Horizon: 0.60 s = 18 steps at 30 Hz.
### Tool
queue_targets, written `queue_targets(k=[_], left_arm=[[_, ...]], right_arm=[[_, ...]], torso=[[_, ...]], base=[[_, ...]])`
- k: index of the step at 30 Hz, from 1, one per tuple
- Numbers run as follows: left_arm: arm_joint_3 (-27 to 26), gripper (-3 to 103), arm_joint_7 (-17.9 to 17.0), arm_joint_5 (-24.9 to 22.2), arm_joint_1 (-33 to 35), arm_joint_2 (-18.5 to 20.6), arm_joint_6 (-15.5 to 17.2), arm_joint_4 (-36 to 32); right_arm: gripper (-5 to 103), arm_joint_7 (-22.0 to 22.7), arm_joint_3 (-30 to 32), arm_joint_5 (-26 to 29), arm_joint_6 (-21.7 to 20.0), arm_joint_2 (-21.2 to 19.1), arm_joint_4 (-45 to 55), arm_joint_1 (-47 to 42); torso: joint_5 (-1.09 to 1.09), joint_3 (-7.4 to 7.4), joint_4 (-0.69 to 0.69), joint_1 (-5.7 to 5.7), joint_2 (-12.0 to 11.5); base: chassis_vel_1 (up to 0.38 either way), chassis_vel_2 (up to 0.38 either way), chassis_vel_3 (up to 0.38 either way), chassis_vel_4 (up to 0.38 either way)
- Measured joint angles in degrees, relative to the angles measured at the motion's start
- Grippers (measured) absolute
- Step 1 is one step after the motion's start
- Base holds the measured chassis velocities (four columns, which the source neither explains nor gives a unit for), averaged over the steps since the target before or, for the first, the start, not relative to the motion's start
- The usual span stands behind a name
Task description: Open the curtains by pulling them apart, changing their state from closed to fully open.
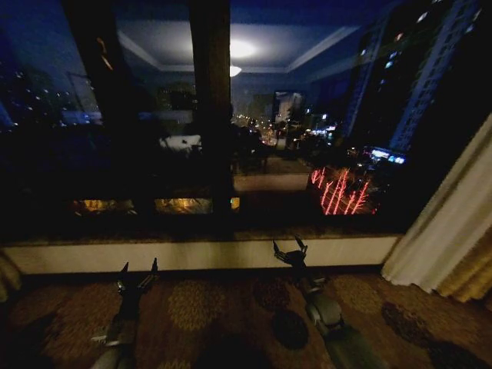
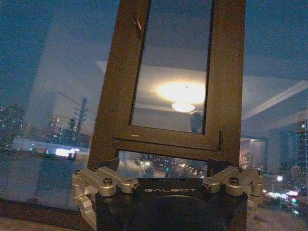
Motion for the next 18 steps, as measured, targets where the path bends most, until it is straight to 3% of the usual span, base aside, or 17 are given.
queue_targets(k=[9, 18], left_arm=[[0.00, 100, 0.00, 0.00, 0.00, 0.00, 0.00, -0.01], [0.00, 100, 0.00, 0.00, -0.01, 0.00, 0.00, -0.01]], right_arm=[[100, 0.00, 0.00, 0.00, 0.00, 0.00, 0.00, 0.00], [100, 0.00, 0.00, 0.00, 0.00, 0.00, 0.00, 0.00]], torso=[[0.02, -0.01, 0.00, -0.02, 0.01], [0.00, 0.01, 0.00, 0.02, -0.01]], base=[[0.320, -0.314, -0.305, 0.310], [0.072, -0.084, -0.087, 0.081]])
